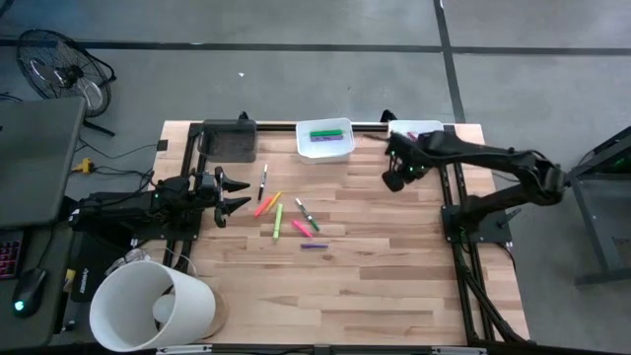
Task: Pick & Place Markers
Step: Put the pink marker pen into the right white bin
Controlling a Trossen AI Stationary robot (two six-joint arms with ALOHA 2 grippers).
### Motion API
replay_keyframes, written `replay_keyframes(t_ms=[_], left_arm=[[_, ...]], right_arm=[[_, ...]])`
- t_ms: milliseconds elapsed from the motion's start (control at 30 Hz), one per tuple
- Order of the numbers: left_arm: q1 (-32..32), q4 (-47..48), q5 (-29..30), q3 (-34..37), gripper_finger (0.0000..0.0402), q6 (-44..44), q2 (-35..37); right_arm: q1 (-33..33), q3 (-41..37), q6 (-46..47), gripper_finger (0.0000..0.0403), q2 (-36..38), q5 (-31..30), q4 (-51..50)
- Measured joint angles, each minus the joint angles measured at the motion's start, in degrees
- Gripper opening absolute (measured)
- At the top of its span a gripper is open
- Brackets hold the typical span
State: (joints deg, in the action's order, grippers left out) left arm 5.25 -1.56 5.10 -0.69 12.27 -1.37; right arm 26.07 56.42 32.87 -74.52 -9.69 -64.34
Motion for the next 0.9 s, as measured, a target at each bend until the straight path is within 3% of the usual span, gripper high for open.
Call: replay_keyframes(t_ms=[467,633,900], left_arm=[[0.0,0.0,0.0,0.0,0.0211,0.0,0.0],[0.0,0.0,0.0,0.0,0.0211,0.0,0.0],[0.0,0.0,0.0,0.0,0.0211,0.0,0.0]], right_arm=[[17.9,3.2,-28.0,0.0041,-7.8,-12.2,5.2],[21.0,3.2,-32.1,0.0054,-11.7,-17.0,4.7],[23.0,3.2,-36.6,0.0049,-13.6,-17.2,2.5]])
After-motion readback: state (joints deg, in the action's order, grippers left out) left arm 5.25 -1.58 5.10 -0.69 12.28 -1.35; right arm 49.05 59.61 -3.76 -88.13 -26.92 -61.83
